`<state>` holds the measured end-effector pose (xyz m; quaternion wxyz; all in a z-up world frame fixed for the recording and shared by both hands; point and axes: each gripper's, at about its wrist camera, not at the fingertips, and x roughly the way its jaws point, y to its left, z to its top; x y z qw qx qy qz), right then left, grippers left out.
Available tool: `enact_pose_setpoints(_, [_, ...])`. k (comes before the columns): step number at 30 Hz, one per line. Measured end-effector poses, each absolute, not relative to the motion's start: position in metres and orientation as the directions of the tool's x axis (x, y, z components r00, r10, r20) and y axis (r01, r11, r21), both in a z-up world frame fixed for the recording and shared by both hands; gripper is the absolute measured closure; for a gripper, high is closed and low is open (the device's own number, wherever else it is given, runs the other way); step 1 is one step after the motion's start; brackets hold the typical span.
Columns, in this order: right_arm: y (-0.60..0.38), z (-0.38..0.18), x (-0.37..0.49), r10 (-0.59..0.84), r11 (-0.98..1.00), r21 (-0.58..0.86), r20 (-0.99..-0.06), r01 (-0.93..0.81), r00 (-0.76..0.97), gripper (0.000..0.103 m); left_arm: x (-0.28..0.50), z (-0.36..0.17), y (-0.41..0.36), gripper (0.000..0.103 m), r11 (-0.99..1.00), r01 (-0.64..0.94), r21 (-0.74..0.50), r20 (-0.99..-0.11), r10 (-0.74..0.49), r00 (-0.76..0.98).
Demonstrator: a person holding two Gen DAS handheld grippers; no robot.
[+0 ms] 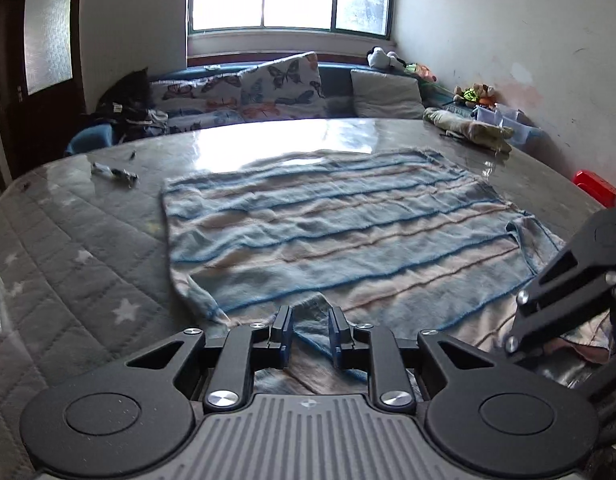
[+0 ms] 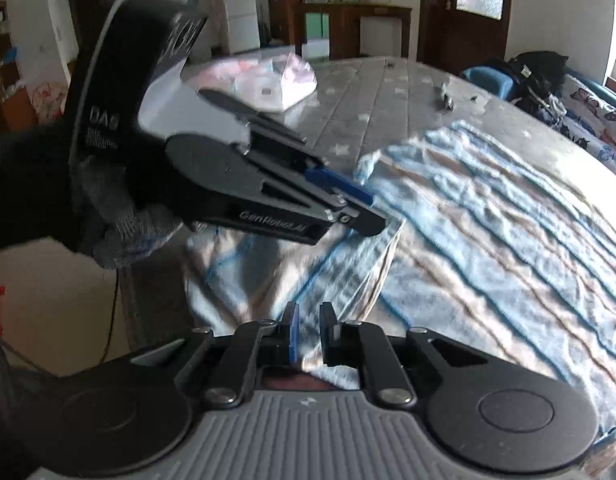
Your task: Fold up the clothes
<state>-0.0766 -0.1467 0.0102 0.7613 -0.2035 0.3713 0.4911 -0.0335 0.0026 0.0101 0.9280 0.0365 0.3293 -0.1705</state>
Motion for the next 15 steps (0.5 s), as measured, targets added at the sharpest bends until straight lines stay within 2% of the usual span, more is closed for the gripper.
enact_pose_setpoints(7, [-0.146, 0.009, -0.079, 0.595, 0.433, 0.047, -0.765, -0.900, 0.247, 0.091, -0.009, 0.019, 0.029, 0.081, 0.969, 0.227, -0.095, -0.601, -0.237, 0.763])
enact_pose_setpoints(15, [-0.145, 0.007, -0.080, 0.595, 0.430, 0.042, -0.764, -0.902, 0.249, 0.090, 0.020, 0.007, 0.047, 0.082, 0.986, 0.139, -0.090, -0.640, -0.164, 0.751])
